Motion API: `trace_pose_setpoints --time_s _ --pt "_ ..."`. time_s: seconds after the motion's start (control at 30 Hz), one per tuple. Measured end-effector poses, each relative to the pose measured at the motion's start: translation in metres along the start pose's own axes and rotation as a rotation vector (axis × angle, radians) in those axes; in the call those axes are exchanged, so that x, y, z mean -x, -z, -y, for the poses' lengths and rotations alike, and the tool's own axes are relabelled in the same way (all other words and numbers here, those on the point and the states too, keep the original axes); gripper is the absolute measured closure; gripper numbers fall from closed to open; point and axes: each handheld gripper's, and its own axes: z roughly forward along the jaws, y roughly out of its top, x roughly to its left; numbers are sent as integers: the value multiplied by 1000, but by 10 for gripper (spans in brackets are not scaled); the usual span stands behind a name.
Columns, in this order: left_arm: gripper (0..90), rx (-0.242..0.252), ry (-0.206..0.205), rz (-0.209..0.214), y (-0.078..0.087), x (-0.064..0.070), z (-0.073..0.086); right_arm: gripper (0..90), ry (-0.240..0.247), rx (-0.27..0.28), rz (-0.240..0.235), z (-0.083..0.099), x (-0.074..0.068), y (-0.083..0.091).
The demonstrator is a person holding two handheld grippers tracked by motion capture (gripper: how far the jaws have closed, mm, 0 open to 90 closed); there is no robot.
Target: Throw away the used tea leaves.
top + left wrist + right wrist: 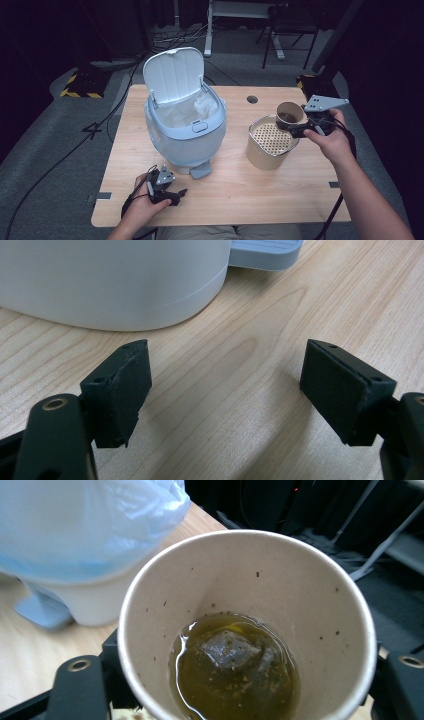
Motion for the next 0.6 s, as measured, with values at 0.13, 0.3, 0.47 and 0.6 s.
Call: trace_pose_setpoints --time_s 0.13,0.3,0.47,0.6 --pt "212 0 3 -2 0 1 0 277 128 -42 63 -1 -2 -2" --pt "212 -2 4 -2 1 1 1 278 330 -108 162 -2 -7 -6" --pt "213 0 7 -4 2 2 2 279 578 -230 289 -4 -17 -9" --pt "212 -1 7 -6 3 2 3 280 727 -296 361 -5 -26 -13"
